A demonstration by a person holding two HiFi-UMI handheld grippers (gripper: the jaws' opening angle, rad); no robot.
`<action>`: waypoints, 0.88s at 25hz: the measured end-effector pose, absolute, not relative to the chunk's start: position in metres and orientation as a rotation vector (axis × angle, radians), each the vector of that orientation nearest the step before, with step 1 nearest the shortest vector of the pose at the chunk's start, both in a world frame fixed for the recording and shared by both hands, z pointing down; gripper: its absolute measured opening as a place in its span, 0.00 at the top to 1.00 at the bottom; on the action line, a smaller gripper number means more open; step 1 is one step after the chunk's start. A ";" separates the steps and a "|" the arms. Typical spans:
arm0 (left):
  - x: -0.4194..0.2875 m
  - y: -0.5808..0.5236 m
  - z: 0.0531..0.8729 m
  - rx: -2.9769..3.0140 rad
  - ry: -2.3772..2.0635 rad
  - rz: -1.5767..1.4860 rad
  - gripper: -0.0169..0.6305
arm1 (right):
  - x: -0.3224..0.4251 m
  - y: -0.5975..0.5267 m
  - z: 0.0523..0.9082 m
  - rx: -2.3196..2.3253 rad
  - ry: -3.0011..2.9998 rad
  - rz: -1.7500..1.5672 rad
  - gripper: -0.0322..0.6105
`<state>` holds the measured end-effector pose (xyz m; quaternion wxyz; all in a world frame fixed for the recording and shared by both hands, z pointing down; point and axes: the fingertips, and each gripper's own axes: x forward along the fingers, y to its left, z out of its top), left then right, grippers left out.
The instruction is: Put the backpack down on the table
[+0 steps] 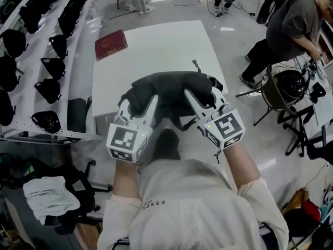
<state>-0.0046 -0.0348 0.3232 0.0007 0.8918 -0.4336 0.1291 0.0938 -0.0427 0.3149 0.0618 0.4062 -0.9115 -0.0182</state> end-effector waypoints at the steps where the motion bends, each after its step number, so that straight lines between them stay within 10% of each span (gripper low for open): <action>1: -0.005 -0.045 0.322 2.805 -1.367 0.394 0.86 | 0.093 -0.053 0.313 1.234 -2.754 -0.076 0.83; 22: -0.049 -0.306 0.305 2.868 -1.405 0.328 0.86 | 0.050 -0.315 0.294 1.261 -2.755 -0.149 0.82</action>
